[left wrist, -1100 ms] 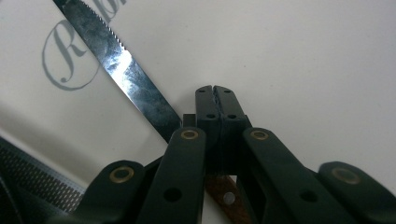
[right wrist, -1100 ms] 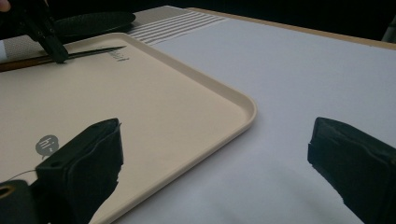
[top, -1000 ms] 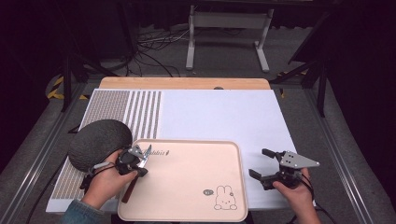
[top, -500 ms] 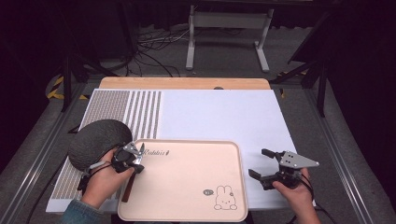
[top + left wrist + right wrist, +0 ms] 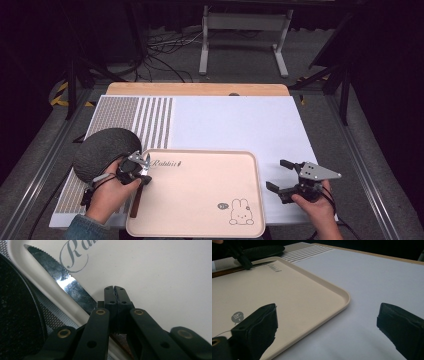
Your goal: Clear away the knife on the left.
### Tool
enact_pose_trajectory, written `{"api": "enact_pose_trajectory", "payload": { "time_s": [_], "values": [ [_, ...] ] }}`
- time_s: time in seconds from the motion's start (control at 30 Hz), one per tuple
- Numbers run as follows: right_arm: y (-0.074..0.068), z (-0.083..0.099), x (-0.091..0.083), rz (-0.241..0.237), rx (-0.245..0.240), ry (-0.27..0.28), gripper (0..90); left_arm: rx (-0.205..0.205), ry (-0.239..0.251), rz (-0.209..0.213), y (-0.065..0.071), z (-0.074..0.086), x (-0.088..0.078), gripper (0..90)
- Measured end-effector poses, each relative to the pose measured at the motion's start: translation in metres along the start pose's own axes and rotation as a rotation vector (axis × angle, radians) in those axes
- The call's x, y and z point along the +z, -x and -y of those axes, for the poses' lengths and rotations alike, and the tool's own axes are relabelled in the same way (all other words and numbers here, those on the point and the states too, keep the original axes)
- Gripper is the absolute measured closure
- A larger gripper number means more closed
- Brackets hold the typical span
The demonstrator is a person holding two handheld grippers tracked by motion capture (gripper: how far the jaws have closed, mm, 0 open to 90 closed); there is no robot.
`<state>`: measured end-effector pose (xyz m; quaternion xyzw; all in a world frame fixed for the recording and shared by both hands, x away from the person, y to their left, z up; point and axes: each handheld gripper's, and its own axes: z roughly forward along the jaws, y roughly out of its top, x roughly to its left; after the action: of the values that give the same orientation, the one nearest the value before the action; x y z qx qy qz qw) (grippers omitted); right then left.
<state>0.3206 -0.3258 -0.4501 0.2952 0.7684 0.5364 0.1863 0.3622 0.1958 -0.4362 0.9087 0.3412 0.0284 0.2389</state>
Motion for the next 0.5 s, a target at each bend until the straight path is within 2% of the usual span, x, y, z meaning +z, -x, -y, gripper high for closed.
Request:
{"api": "enact_pose_trajectory", "payload": {
  "time_s": [0.3, 0.43, 0.5],
  "values": [
    [0.000, 0.000, -0.001, 0.001, -0.002, -0.001, 3.9, 0.021, 0.030, 0.012, 0.005, -0.002, -0.005, 83.5],
    [0.000, 0.000, -0.001, 0.005, -0.001, 0.002, 3.9, 0.032, 0.069, 0.008, 0.008, -0.005, -0.012, 74.9],
    [0.000, 0.000, -0.002, 0.007, -0.004, 0.002, 3.9, 0.049, 0.105, -0.002, 0.011, -0.007, -0.019, 65.9]
  ]
}}
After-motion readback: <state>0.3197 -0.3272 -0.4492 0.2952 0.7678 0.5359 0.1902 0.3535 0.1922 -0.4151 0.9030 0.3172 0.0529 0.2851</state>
